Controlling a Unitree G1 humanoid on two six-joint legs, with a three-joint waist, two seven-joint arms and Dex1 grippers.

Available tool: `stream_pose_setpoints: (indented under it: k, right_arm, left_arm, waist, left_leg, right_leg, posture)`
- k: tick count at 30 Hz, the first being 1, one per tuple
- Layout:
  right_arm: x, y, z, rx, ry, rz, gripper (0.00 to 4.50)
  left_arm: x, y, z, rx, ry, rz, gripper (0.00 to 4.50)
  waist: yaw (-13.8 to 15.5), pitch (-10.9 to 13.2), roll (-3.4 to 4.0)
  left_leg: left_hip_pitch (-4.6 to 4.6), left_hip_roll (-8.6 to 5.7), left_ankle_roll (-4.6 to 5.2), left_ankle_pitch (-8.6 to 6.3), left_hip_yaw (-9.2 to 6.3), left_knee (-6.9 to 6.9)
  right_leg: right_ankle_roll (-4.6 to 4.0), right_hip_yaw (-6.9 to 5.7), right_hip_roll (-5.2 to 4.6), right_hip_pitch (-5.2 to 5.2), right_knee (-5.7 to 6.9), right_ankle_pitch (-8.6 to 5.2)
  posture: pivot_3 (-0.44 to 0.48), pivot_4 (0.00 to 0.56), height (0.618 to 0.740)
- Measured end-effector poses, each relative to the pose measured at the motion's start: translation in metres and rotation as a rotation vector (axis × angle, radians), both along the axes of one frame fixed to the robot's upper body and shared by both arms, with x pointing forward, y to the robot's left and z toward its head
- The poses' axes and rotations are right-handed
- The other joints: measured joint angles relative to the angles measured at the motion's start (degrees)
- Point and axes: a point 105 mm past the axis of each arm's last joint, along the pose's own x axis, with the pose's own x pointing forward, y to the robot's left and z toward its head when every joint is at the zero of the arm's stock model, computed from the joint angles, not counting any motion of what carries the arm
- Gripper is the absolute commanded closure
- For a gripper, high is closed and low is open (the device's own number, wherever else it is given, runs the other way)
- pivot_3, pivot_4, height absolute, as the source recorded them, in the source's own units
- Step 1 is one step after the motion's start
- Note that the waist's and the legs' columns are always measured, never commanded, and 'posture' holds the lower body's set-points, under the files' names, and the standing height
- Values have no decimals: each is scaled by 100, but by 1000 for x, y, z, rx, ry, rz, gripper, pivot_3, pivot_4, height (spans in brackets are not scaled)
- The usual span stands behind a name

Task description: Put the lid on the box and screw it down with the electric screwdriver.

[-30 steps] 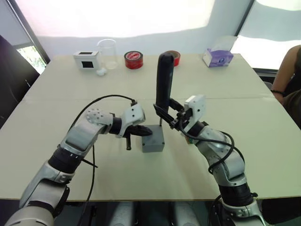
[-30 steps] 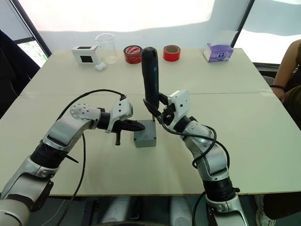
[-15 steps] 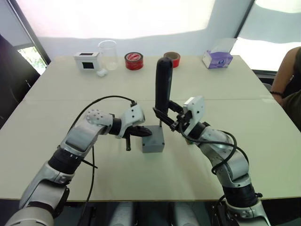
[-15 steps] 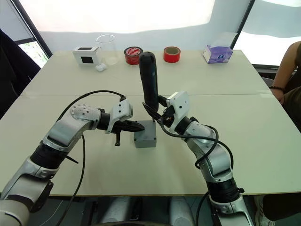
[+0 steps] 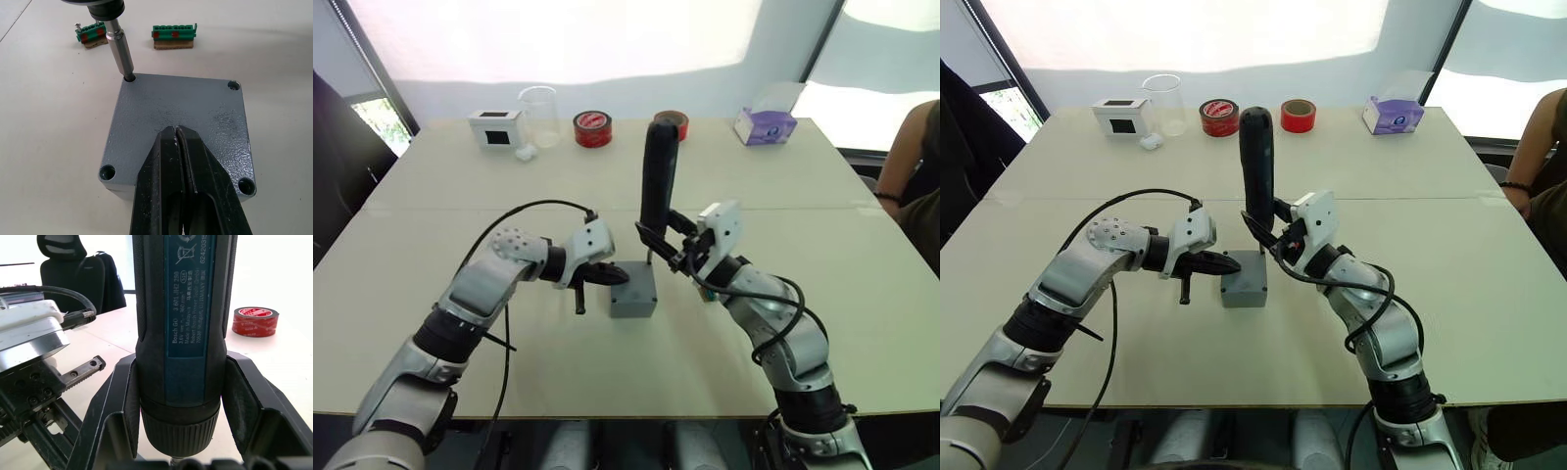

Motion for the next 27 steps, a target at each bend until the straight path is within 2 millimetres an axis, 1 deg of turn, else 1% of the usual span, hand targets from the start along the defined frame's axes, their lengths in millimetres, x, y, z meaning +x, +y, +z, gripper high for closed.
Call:
stream_pose_setpoints:
  k: [14,24,26,27]
  right_arm:
    - [-1,0,0,8,4,7,2746]
    - [-2,1,0,9,3,18,2746]
    - [-2,0,1,11,0,27,2746]
    - [-3,-1,5,14,-13,33,2746]
  left_arm:
    - [-1,1,-1,4,2,-2,4500]
    - [-1,0,-1,5,3,-8,4500]
    - [-1,0,-1,5,2,-8,4500]
    - [-1,0,-1,4,2,-8,4500]
  waist:
    - [-1,-2,2]
    - [-1,-15,2]
    - [0,-15,3]
    - [1,-15,3]
  left_leg:
    - [0,0,-1,0,-7,-10]
    - [9,0,-3,1,-10,-60]
    - [9,0,-4,1,-10,-64]
    - [9,0,-4,1,-10,-65]
  right_leg:
    - [0,-7,-4,6,-22,0]
    - [-1,-14,-8,13,-62,2]
    - [-1,-15,-8,14,-65,2]
    - [-1,-15,-8,14,-66,2]
  posture:
    - [0,150,740]
    - [0,150,740]
    - [0,150,740]
    - [0,150,740]
